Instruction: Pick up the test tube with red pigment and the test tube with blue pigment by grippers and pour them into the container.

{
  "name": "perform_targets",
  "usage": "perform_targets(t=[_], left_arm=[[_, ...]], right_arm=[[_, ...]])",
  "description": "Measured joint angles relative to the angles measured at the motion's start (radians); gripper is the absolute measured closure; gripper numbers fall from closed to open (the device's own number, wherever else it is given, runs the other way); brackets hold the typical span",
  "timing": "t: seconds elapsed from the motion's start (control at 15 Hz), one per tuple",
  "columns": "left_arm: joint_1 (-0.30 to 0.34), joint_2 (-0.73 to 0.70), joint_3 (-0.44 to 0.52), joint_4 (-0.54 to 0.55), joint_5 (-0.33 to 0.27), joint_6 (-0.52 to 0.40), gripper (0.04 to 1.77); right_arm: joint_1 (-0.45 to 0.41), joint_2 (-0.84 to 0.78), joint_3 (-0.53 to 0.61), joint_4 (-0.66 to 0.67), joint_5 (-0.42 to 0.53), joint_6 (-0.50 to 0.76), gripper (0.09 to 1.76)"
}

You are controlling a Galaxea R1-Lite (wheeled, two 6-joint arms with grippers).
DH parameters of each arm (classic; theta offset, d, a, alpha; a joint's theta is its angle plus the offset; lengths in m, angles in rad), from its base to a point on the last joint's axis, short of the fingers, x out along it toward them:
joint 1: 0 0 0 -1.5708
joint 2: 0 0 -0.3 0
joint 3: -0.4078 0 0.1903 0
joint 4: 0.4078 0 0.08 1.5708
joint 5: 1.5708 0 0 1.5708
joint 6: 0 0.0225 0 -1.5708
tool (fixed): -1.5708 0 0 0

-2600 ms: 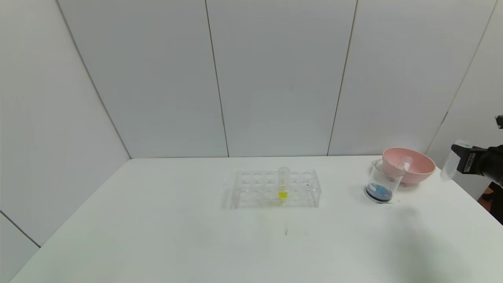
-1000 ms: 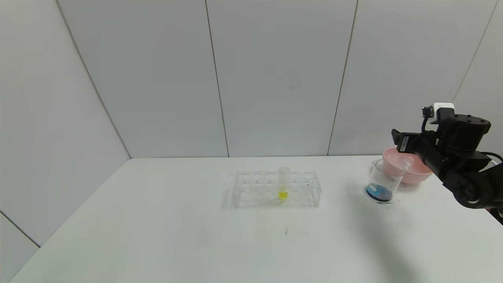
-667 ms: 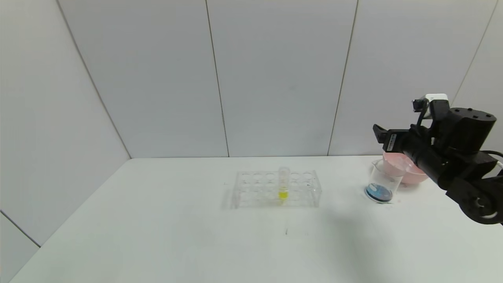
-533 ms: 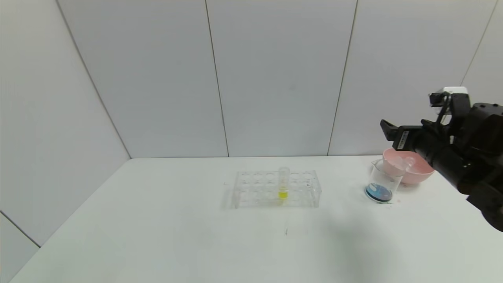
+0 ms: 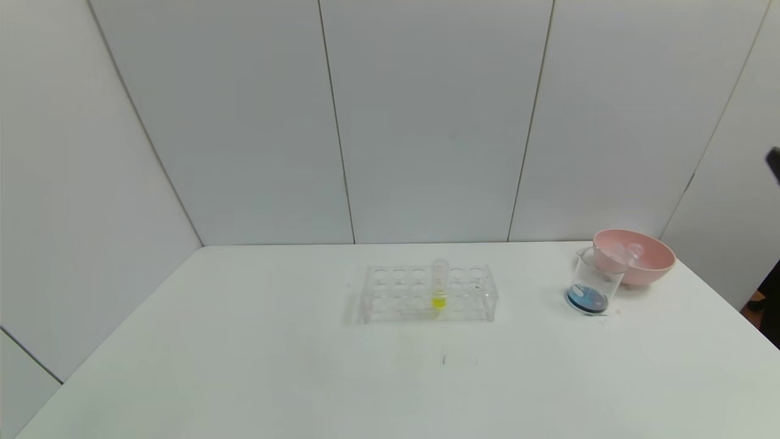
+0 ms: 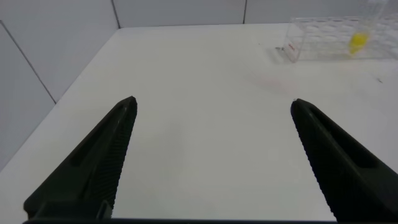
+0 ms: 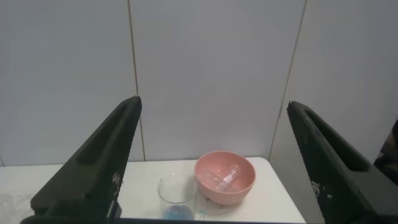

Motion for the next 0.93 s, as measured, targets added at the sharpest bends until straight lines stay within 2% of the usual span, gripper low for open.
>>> perform_targets(t=[0.2,0.47,0.67,0.93], left_arm=[[0.000,0.000,0.000,0.000,0.000,0.000,0.05],[0.000,0.000,0.000,0.000,0.000,0.000,0.05],[0.000,0.000,0.000,0.000,0.000,0.000,0.05],[0.000,0.000,0.000,0.000,0.000,0.000,0.05]], right_arm=[[-0.009,-0.290,0.049,0.207,-0.001,-0.028,0.17],[-0.025,-0.623,0.044,0.530,-0.011,-0.053,0.15],[-0.106,-0.759,0.048,0.581,-0.011,-0.054,0.15],[-0.094,-0.903,0.135,0.590,0.036,-0.055,0.15]])
